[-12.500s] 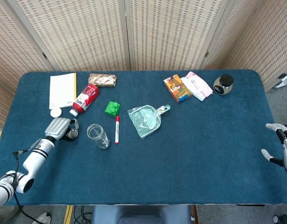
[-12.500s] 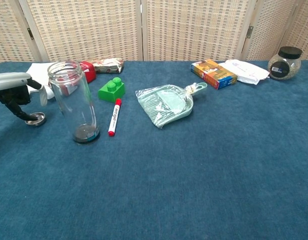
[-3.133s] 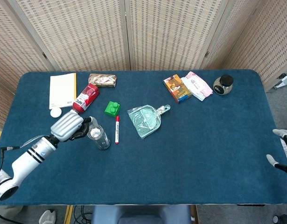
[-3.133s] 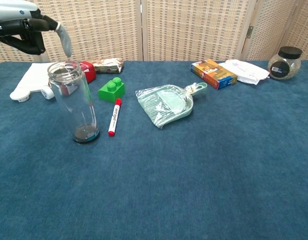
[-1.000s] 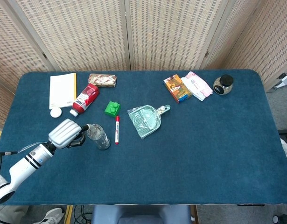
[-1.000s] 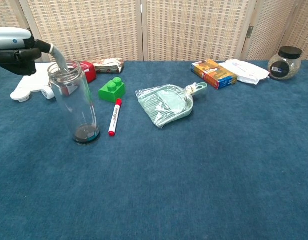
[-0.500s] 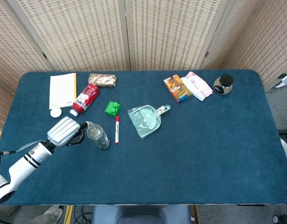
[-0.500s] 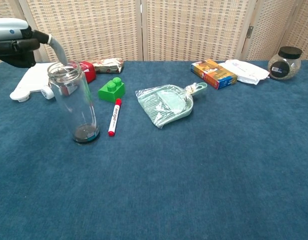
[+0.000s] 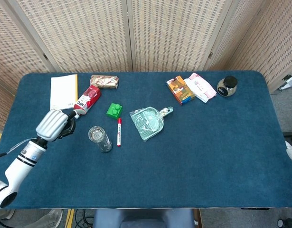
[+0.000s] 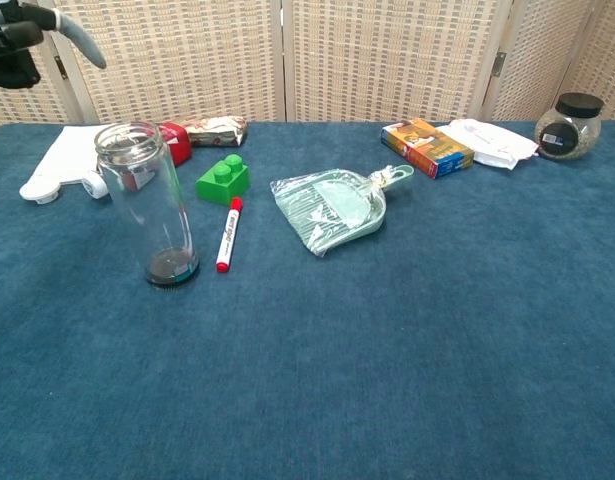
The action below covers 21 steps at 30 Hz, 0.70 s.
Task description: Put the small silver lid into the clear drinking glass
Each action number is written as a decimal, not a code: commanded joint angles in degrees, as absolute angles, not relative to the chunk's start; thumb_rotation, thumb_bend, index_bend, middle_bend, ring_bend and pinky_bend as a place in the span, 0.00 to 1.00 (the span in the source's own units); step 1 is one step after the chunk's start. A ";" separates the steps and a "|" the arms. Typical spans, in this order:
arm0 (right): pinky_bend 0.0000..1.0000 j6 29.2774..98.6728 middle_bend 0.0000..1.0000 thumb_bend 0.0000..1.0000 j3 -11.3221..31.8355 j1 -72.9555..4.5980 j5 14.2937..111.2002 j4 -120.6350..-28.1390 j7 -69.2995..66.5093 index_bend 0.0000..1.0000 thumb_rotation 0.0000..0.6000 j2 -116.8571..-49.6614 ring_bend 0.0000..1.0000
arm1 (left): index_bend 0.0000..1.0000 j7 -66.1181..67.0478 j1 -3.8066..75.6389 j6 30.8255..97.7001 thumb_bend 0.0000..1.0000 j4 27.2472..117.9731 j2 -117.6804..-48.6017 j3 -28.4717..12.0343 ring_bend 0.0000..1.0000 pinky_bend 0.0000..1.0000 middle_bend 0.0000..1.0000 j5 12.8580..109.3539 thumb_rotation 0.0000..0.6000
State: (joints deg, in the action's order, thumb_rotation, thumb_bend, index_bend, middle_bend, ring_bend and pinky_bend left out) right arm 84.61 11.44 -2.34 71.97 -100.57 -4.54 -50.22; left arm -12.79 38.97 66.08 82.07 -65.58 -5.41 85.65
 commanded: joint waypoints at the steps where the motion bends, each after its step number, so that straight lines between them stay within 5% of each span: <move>1: 0.33 84.27 0.26 0.16 11.26 -2.45 72.19 -100.38 -4.75 0.26 1.00 -50.23 0.23 | 0.25 -9.38 37.53 64.96 0.69 83.83 -65.00 -6.68 0.82 1.00 0.87 81.42 0.00; 6: 0.33 83.21 0.26 0.16 10.75 -2.89 73.01 -99.54 -5.03 0.26 1.00 -50.44 0.23 | 0.24 -6.07 35.94 64.14 0.58 85.46 -64.25 -6.92 0.66 0.99 0.70 77.67 0.00; 13: 0.33 81.70 0.26 0.16 9.73 -3.67 75.27 -98.29 -5.96 0.26 1.00 -50.87 0.23 | 0.24 -2.73 33.43 64.98 0.48 86.69 -64.02 -6.95 0.52 0.75 0.53 74.50 0.00; 21: 0.33 80.98 0.26 0.16 8.16 -4.46 79.71 -96.16 -8.80 0.26 1.00 -52.22 0.23 | 0.23 3.15 29.48 67.09 0.41 90.45 -63.54 -5.72 0.41 0.61 0.43 71.05 0.00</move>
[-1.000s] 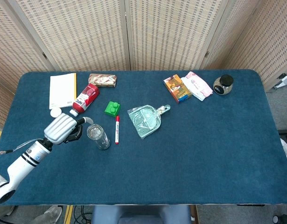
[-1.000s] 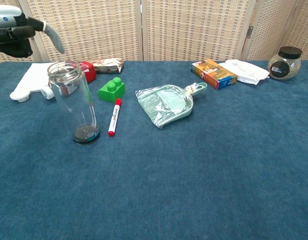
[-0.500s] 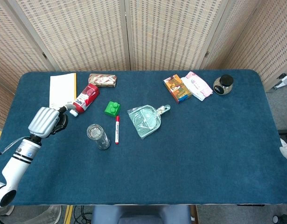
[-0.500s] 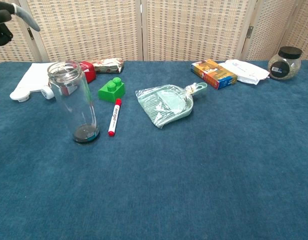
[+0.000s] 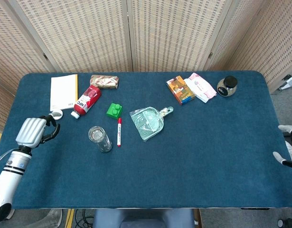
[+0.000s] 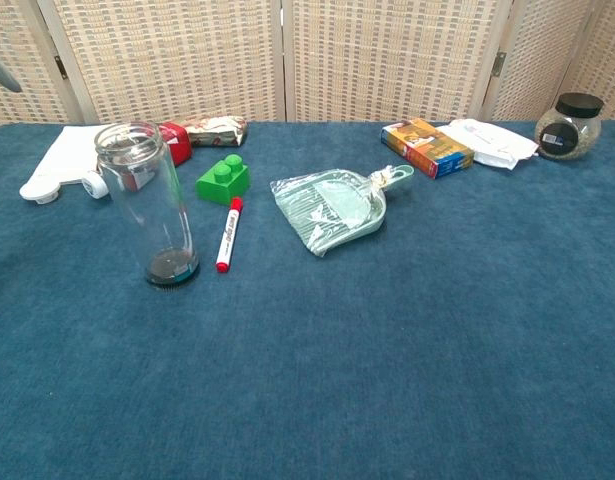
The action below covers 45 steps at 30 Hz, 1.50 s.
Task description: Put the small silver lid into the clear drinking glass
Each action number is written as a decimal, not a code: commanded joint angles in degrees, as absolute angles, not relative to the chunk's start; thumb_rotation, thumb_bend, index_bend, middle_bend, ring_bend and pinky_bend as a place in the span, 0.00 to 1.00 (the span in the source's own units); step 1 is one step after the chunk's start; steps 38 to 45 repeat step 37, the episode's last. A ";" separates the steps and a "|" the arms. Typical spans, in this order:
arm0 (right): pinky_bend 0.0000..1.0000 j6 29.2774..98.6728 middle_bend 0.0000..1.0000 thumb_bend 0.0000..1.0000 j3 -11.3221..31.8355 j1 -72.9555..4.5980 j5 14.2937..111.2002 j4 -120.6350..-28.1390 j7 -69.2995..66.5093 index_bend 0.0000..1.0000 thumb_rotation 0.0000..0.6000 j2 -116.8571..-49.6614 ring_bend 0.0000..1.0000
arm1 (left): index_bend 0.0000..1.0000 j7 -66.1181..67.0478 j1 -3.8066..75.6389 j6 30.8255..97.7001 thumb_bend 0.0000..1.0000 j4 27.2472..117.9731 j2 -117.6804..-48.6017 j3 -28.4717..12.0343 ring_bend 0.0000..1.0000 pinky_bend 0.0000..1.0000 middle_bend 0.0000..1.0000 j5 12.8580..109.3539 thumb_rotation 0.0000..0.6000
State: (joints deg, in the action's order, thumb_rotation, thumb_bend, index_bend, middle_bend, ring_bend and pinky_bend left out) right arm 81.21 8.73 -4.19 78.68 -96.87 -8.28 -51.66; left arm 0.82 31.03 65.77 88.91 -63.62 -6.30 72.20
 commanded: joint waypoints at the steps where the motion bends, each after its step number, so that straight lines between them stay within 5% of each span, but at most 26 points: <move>1: 0.33 80.92 0.26 0.16 7.94 -4.50 80.07 -95.98 -8.84 0.26 1.00 -52.43 0.23 | 0.23 4.02 28.91 67.82 0.41 91.00 -63.68 -5.62 0.40 0.59 0.41 70.73 0.00; 25: 0.33 81.49 0.26 0.16 5.30 -4.74 84.76 -97.19 -12.25 0.26 1.00 -53.74 0.23 | 0.23 12.09 16.67 85.00 0.39 95.95 -70.93 -1.83 0.36 0.51 0.36 78.44 0.01; 45: 0.33 80.40 0.26 0.16 3.78 -5.05 85.89 -96.91 -11.57 0.26 1.00 -55.23 0.23 | 0.23 13.07 15.33 84.60 0.39 95.92 -71.96 -2.13 0.36 0.51 0.36 80.04 0.04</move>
